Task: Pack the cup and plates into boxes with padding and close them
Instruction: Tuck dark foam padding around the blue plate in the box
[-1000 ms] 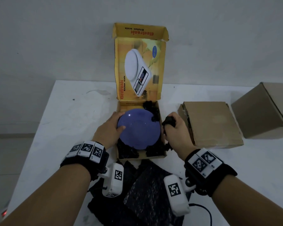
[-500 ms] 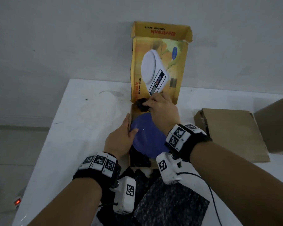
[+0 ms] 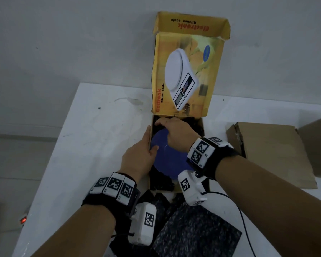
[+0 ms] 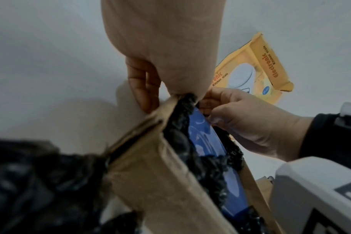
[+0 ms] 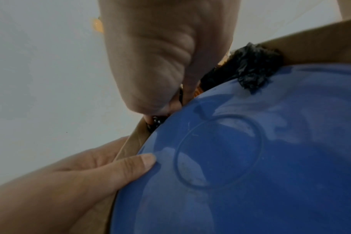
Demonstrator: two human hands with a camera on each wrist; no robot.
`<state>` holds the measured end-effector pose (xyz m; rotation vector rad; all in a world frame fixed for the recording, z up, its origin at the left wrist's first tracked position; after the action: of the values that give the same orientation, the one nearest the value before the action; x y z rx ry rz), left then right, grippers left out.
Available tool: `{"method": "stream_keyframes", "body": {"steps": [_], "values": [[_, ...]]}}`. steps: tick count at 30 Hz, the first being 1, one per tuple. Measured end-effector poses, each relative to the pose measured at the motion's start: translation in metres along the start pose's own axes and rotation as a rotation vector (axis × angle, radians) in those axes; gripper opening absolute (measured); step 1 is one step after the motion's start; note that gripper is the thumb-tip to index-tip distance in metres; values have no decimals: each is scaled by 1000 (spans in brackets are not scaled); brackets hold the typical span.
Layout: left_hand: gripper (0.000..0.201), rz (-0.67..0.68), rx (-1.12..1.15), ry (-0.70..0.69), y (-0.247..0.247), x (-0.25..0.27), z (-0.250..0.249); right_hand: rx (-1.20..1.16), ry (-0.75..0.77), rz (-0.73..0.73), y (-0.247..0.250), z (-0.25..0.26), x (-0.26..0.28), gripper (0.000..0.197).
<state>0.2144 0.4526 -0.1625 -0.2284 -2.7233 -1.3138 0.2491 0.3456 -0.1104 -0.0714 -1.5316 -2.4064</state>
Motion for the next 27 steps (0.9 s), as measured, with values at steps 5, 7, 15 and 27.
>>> {"method": "stream_keyframes", "body": {"steps": [5, 7, 15, 27], "values": [[69, 13, 34, 0, -1, 0, 1, -153, 35, -113, 12, -1, 5, 58], [69, 4, 41, -12, 0, -2, 1, -254, 11, -309, 38, -11, 16, 48], [73, 50, 48, -69, 6, -5, -12, -49, 270, 77, 0, 26, 145, 27], [68, 16, 74, -119, 5, 21, -13, 57, 358, -6, -29, 17, 199, 22]]}}
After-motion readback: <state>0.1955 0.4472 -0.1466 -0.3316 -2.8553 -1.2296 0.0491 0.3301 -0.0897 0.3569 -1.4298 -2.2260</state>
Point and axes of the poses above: each hand's wrist, its own x-axis away from the middle knuckle, its own y-axis out of the back of the hand, z = x × y, the point moved 10 cm from there along -x, towards the middle knuckle, and after that the axes turned 11 degrees about -z, right-handed, at the moved point
